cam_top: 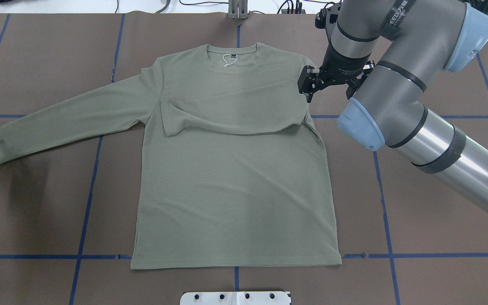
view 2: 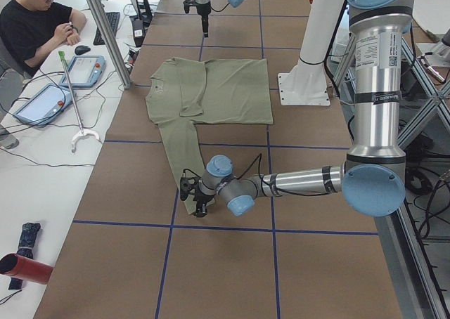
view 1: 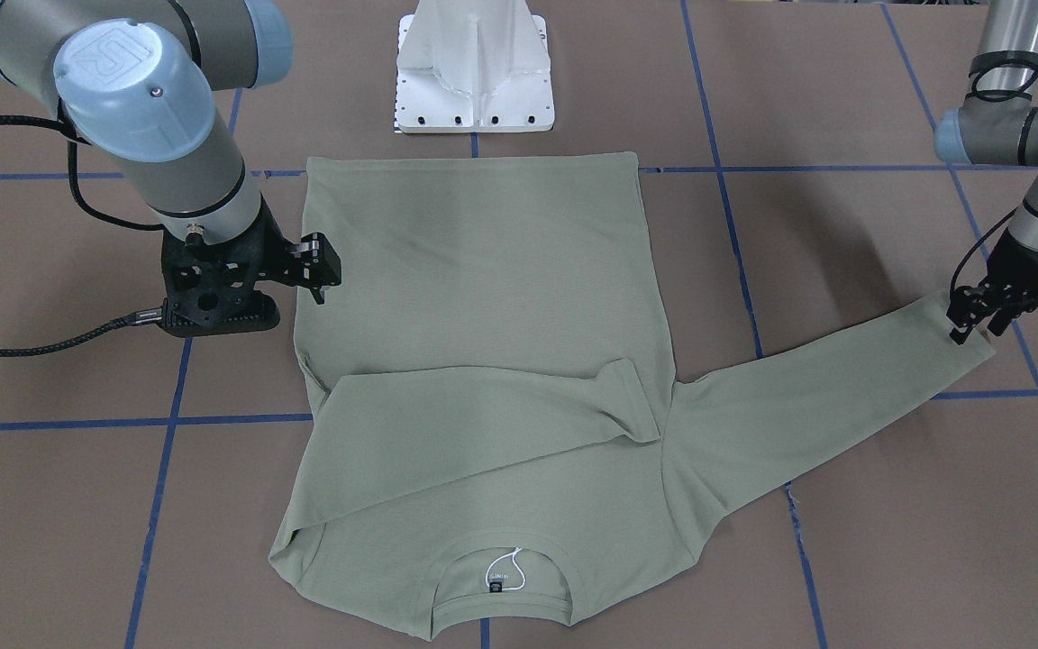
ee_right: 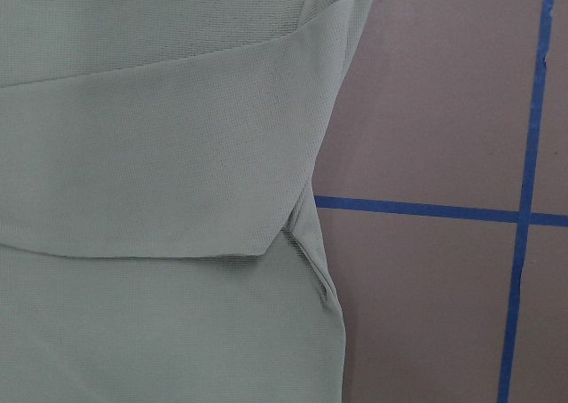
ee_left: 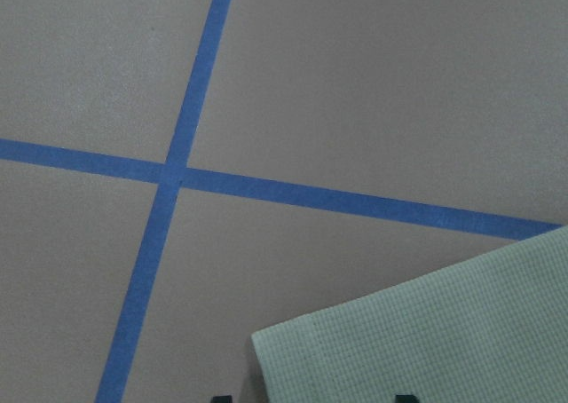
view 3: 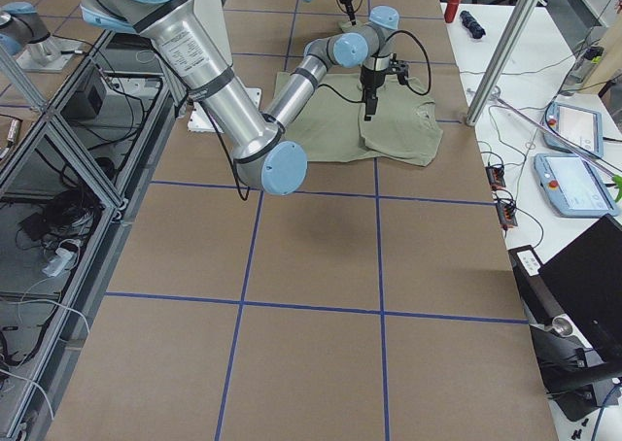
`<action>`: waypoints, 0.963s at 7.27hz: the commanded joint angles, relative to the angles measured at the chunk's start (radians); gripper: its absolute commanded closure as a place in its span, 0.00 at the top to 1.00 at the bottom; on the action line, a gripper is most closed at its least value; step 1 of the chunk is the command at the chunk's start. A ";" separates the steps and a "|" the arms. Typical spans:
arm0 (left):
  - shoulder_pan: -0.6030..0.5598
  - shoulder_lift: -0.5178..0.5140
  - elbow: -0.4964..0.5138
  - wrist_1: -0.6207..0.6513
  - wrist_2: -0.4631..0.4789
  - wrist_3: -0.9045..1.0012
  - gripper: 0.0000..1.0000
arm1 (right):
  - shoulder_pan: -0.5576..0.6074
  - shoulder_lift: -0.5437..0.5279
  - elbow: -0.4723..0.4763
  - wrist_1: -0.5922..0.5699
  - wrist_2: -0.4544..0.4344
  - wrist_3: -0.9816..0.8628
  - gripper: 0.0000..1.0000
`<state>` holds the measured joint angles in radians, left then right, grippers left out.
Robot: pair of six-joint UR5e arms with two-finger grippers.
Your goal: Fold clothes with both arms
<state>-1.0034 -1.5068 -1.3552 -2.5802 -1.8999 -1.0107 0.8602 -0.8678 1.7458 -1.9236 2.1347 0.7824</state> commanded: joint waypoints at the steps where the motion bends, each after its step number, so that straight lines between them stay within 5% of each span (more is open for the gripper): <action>1: 0.000 0.000 0.001 0.000 -0.001 0.000 0.66 | 0.000 0.000 0.001 0.000 0.001 0.000 1.00; 7: 0.003 0.000 0.001 0.000 -0.001 0.000 0.67 | 0.005 -0.005 0.015 0.000 -0.001 0.000 1.00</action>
<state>-1.0007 -1.5071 -1.3549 -2.5801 -1.9014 -1.0109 0.8638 -0.8724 1.7599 -1.9238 2.1338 0.7830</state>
